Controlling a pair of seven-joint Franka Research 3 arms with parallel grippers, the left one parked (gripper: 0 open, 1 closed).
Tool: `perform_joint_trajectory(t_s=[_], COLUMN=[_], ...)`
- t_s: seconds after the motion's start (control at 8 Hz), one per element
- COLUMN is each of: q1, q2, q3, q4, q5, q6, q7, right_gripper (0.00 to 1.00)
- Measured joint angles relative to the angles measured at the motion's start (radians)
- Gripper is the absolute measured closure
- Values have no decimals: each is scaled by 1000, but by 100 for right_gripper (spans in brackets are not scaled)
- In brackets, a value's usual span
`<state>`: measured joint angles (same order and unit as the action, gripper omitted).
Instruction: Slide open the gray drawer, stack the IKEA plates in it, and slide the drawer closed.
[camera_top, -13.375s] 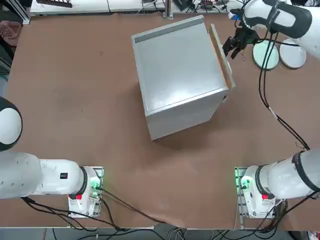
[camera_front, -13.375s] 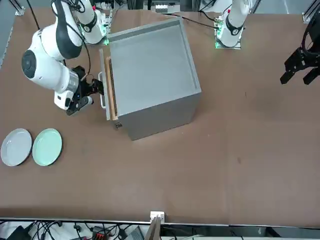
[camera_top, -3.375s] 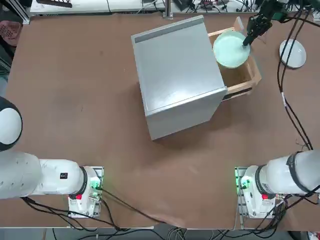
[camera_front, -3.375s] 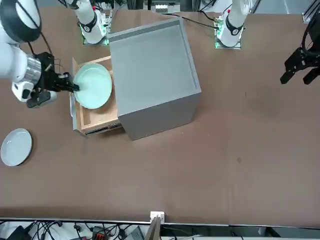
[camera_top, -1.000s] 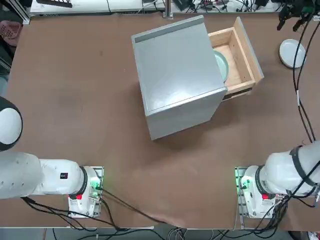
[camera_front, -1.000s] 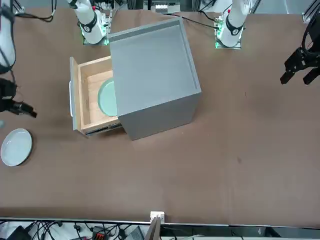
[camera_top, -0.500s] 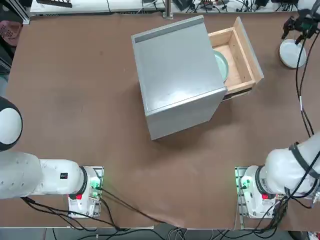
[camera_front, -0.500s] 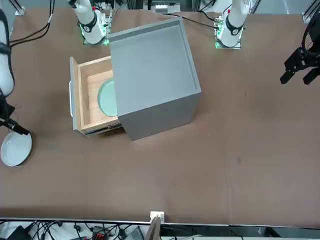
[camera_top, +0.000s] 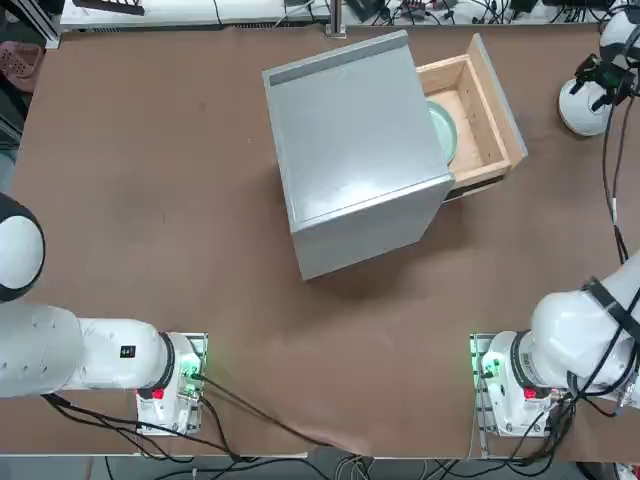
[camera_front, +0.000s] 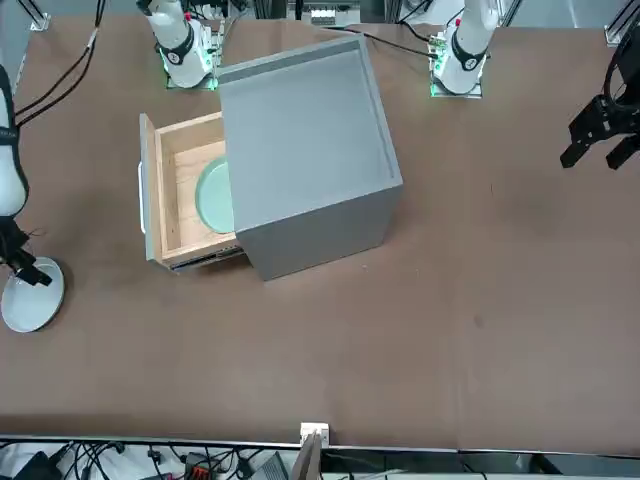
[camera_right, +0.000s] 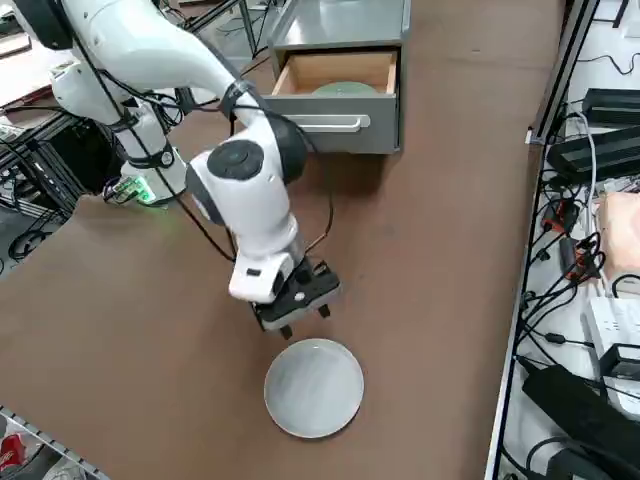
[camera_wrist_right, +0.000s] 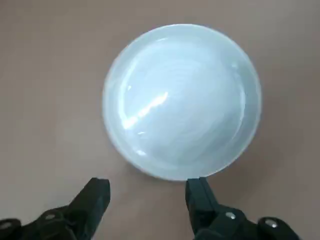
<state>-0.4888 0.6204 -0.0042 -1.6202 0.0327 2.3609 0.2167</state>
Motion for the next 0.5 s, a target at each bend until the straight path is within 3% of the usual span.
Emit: perform_joint_trajectory(t_s=[0.5], q1=[-83], q2=[72], q3=[0], q4=[13], q5=[3], q6=[83], q7=[96], right_gripper=[17])
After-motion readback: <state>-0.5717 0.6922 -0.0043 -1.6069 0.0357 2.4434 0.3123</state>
